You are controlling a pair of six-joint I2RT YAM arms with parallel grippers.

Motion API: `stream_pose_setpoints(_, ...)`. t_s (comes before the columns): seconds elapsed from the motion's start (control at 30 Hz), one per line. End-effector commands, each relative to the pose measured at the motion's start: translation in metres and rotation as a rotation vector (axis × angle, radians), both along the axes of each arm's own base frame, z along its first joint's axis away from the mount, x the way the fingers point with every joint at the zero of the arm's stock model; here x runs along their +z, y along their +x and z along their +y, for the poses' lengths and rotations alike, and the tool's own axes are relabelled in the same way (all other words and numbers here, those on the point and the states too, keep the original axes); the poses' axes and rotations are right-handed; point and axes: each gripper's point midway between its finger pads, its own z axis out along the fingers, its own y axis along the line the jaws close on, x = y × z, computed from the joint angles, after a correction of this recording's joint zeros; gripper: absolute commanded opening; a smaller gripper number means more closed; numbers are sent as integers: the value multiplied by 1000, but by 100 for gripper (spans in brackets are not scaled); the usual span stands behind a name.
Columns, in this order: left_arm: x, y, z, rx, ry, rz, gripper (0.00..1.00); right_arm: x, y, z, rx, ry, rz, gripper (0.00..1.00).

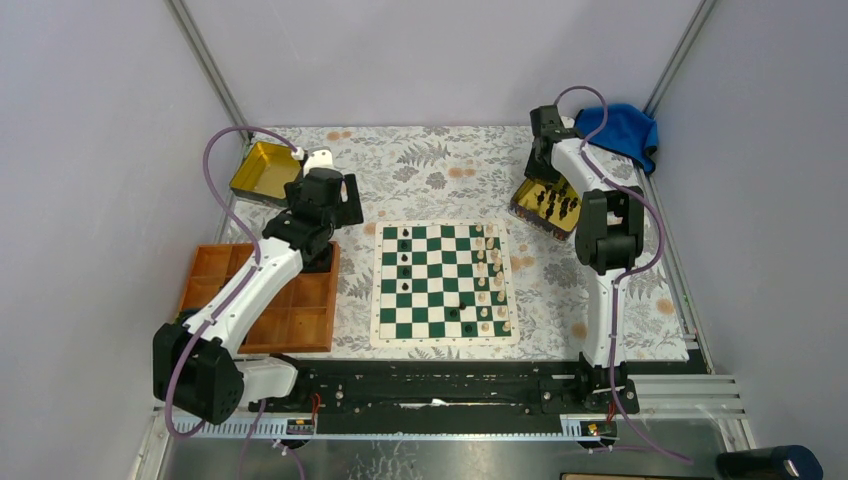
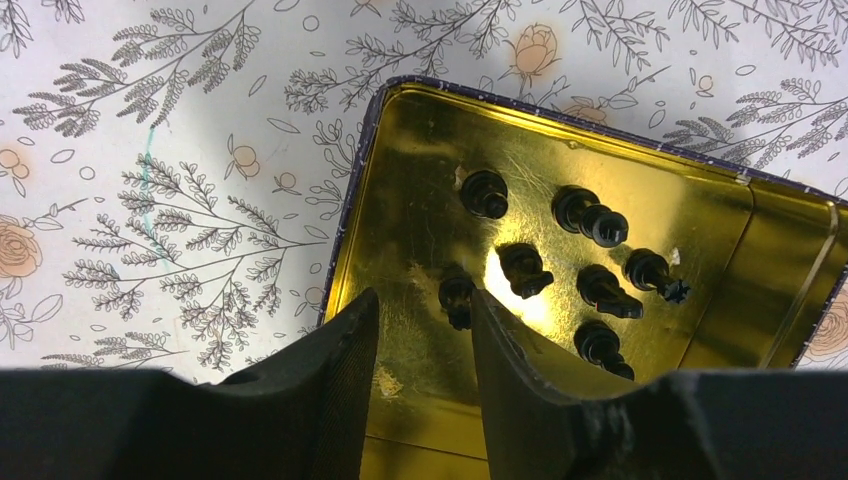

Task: Set up the chess pieces on the board
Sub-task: Pick up the chess piece from the storage box.

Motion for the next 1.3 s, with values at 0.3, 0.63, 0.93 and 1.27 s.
stream_pose_setpoints(0.3,13,12,-2,-6,-15,-47,99,-11,-11,3,-2,10,18,43)
stream_pose_setpoints(0.63,8,13,-5,-12,-22,-33,99,-21,-13,1,-3,16,29,37)
stream_pose_setpoints(0.93,5,15,-6,-15,-19,-24,99,-22,-6,-3,-4,9,28,36)
stream_pose_setpoints(1.27,2,16,-6,-14,-16,-15,99,-27,-5,-8,-6,-2,41,26)
